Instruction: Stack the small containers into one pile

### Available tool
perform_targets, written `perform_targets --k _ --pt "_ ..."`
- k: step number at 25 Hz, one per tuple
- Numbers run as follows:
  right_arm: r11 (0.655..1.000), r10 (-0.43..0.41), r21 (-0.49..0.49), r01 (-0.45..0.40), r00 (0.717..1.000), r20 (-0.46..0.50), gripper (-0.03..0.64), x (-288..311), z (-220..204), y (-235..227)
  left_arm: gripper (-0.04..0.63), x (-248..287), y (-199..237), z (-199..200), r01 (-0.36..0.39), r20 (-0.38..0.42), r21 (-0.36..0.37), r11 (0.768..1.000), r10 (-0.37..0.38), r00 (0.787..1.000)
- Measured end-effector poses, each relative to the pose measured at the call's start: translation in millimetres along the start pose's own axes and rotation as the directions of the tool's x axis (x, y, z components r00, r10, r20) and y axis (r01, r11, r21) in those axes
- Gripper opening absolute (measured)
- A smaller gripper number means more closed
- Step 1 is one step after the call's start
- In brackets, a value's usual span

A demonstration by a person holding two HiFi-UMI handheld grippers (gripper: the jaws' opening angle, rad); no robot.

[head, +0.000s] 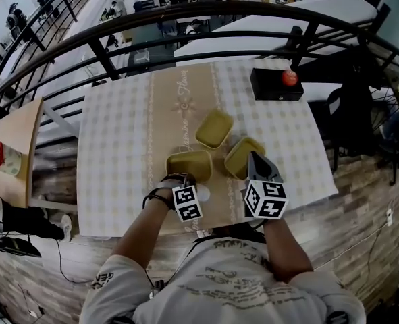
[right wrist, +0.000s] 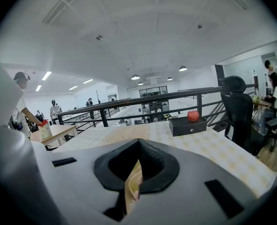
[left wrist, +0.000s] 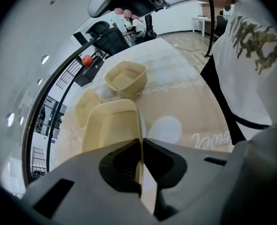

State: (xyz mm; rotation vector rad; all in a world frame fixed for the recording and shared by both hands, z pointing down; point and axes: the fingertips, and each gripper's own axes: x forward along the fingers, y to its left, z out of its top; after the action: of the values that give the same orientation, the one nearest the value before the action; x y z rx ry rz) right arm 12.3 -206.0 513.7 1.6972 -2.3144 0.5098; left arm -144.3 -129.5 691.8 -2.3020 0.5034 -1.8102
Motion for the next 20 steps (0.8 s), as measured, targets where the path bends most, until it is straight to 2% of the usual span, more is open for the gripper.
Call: perform_targets --k 8,12,16,20 --pt "1.0 -0.01 0.015 0.01 1.0 -0.019 0.0 0 -3 -10 0.018 14 -14 -4 0.035 -0.04 -0.001 0.999 -0.035 0.999" --pt "1.0 -0.003 0.012 0.003 1.0 -0.026 0.0 0 -5 -10 0.02 14 -16 -6 0.039 -0.045 -0.053 0.998 -0.042 0.998" --pt "1.0 0.002 0.01 -0.002 0.999 -0.032 0.0 0 -6 -12 0.037 5 -14 -4 0.037 -0.016 -0.108 0.993 -0.038 0.999" --pt "1.0 0.018 0.016 -0.018 0.999 -0.03 0.0 4 -2 -12 0.041 -11 -9 0 0.061 0.052 -0.224 0.973 -0.05 0.997"
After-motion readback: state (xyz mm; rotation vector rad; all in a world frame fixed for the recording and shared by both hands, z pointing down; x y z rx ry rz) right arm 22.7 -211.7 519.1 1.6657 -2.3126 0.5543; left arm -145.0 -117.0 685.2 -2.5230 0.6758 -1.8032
